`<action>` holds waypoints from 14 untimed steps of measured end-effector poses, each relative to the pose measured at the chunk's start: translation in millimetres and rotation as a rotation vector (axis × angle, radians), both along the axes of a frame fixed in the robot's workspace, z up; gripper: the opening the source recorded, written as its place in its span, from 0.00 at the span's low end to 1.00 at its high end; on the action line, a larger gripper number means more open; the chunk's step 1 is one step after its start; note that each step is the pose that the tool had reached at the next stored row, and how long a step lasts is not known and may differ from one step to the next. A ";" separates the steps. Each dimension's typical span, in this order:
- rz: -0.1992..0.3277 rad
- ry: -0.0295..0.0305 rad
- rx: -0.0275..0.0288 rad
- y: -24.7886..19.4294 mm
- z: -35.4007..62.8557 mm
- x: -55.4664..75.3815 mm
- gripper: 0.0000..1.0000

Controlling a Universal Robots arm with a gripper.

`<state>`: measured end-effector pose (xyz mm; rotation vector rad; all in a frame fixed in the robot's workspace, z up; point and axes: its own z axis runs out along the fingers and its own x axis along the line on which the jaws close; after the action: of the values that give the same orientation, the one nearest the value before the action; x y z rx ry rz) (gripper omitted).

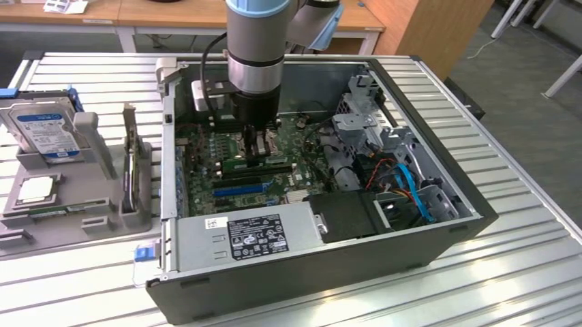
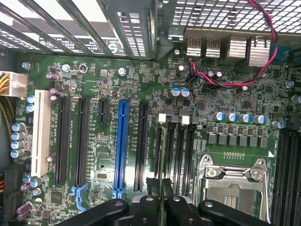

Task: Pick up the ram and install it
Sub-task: 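Insert the ram into the slot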

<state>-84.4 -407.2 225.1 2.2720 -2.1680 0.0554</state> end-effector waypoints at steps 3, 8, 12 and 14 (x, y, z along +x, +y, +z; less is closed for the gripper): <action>0.001 0.0000 0.0001 0.0 -0.1 -0.1 0.13; 0.006 -0.0001 0.0001 0.1 -0.1 -0.1 0.13; 0.009 0.0000 0.0002 0.0 -0.1 -0.1 0.13; 0.009 0.0000 0.0001 0.0 0.0 -0.2 0.13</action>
<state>-84.5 -407.1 225.1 2.2819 -2.1580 0.0553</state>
